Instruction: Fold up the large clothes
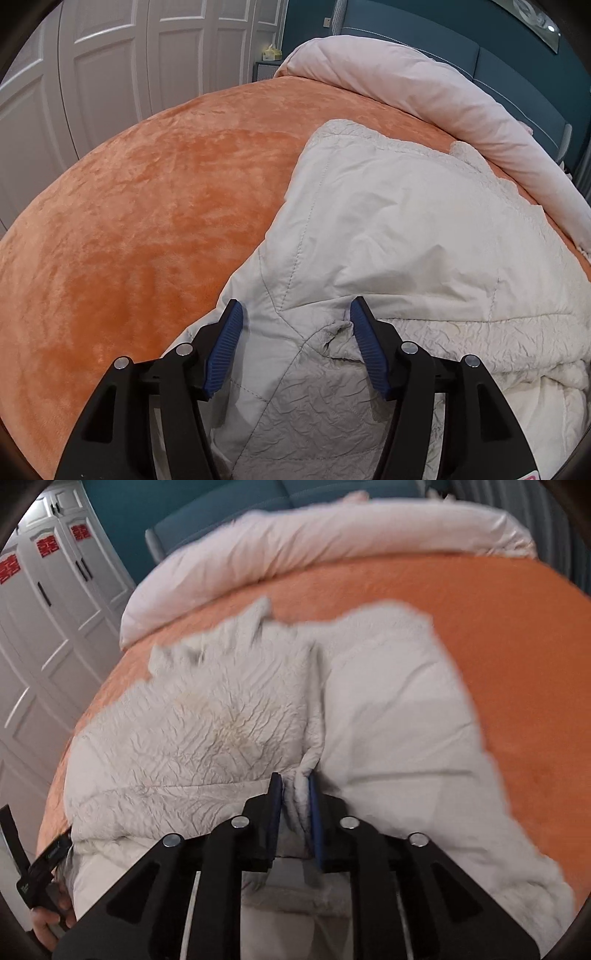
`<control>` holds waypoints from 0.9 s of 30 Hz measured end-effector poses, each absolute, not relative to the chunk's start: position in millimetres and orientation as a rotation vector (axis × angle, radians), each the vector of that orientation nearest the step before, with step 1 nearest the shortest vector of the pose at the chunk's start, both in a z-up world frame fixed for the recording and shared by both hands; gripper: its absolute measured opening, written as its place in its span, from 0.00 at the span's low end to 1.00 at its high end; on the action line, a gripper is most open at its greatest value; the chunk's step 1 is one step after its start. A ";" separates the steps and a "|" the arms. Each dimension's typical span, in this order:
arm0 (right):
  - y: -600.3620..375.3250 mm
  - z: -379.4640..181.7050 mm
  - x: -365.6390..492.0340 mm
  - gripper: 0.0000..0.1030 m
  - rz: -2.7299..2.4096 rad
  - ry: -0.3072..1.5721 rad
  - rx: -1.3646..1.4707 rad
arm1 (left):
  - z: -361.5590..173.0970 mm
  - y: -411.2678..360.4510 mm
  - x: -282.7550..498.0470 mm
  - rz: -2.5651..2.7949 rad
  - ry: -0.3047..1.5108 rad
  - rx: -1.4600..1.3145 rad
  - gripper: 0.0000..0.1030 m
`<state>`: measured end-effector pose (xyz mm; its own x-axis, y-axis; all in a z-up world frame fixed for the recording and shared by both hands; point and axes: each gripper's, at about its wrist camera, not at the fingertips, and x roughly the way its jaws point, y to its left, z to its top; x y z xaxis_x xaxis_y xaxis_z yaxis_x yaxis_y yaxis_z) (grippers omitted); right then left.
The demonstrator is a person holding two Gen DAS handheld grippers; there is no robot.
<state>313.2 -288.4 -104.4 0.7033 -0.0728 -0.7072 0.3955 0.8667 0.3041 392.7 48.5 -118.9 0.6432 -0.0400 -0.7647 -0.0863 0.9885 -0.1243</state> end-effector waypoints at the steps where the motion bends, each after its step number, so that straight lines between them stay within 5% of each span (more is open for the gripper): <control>1: -286.2 -94.4 304.3 0.15 -0.292 0.695 0.457 | -119.2 48.1 392.4 0.028 0.871 -0.153 0.58; 5: -267.2 -65.3 300.6 0.16 -0.270 0.608 0.403 | -120.6 46.5 391.4 0.033 0.865 -0.144 0.58; 9: -240.4 -84.4 336.7 0.15 -0.218 0.731 0.225 | -121.1 46.3 391.1 0.035 0.864 -0.141 0.58; 27: -254.8 -125.5 326.9 0.17 -0.179 0.768 0.308 | -121.7 47.6 392.2 0.034 0.863 -0.142 0.60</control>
